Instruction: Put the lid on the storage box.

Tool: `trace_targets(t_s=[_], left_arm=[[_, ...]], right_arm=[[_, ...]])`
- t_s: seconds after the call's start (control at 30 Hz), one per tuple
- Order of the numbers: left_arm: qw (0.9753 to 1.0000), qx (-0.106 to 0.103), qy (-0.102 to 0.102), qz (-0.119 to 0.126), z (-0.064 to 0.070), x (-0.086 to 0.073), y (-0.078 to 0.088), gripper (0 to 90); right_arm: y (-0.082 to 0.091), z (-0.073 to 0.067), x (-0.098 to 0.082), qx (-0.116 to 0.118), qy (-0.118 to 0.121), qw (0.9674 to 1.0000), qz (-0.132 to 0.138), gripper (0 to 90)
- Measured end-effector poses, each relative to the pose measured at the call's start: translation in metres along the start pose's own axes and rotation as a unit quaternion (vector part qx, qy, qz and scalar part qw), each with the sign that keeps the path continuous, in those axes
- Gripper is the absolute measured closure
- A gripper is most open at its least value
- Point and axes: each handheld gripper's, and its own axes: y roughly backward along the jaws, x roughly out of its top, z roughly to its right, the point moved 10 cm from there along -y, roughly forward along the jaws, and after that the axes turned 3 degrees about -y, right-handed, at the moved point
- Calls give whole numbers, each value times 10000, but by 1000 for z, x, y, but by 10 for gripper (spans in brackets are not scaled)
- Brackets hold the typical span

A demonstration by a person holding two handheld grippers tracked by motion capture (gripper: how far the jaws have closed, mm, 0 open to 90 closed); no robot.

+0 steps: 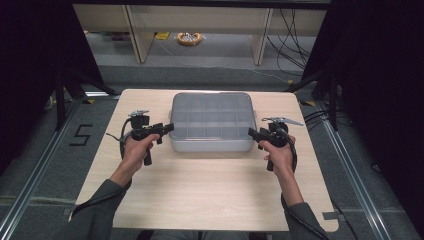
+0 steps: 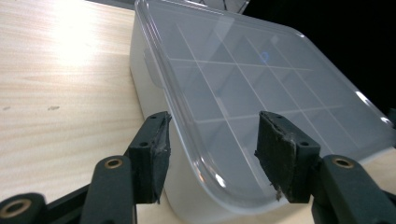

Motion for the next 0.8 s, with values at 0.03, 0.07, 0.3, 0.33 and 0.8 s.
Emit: trace_targets(t_s=[0.03,0.07,0.3,0.33,0.8], left_arm=[[10000,-22,1,1,1,-2,5,439],[10000,-66,-28,-7,3,-4,8,437],[9997,-157,-174,36,14,-21,28,434],[9995,-194,-242,1,16,-24,29,432],[9974,-144,-699,-126,24,-61,43,387]], right_arm=[[1,4,2,45,252,9996,85,466],[4,2,0,99,228,9996,93,464],[19,-2,-8,225,201,9995,65,412],[20,-2,-8,224,270,9994,75,406],[35,-6,-24,245,299,9992,-54,324]])
